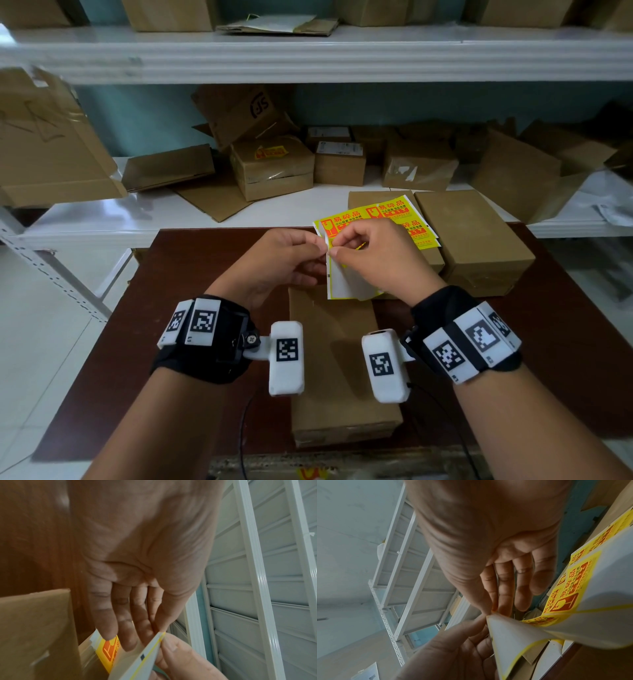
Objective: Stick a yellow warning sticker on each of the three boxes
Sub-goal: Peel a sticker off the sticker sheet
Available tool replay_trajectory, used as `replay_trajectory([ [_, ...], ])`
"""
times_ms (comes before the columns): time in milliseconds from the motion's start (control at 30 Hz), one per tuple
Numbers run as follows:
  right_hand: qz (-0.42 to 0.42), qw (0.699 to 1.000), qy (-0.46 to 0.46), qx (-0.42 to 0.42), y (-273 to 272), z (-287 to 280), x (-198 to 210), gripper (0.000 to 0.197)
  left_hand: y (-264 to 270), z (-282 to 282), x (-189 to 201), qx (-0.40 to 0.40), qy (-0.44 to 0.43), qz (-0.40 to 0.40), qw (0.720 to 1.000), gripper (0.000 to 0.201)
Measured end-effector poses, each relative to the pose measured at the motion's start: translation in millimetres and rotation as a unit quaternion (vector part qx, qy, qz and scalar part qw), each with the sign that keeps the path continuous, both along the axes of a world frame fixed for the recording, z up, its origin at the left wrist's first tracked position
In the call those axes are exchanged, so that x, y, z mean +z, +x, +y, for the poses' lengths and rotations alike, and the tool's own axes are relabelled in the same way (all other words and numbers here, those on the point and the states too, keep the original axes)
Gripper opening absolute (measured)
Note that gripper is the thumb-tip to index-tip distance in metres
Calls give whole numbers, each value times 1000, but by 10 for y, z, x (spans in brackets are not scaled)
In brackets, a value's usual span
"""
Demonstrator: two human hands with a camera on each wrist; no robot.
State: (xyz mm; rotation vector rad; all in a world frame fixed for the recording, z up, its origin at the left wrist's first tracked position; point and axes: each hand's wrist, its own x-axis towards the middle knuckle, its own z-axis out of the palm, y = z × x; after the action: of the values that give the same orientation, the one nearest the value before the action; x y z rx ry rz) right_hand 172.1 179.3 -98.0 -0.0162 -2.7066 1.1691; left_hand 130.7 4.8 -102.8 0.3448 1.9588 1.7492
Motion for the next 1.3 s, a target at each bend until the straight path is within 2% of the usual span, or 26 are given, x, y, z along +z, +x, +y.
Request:
replay_trajectory([
  [267,5,1000,-20,4,-1,7,-1,17,3,-2,-1,-7,-10,6,1000,15],
  [533,12,1000,-23,3,-9,7,-18,18,24,26,32,6,0,-7,1000,11],
  [667,12,1000,-18,5,-5,3,-18,14,26,51,34,4,-4,-8,1000,17],
  [933,5,1000,-13,6,0,13,-9,13,17,48,13,3,-2,-1,1000,14],
  [1067,-12,999,-24,22,16,16,-6,1,10,38,4,5,1,4,1000,14],
  [1300,-16,999,-32,28,17,25,-19,16,-2,33,-17,-11,-15,23,1000,8],
])
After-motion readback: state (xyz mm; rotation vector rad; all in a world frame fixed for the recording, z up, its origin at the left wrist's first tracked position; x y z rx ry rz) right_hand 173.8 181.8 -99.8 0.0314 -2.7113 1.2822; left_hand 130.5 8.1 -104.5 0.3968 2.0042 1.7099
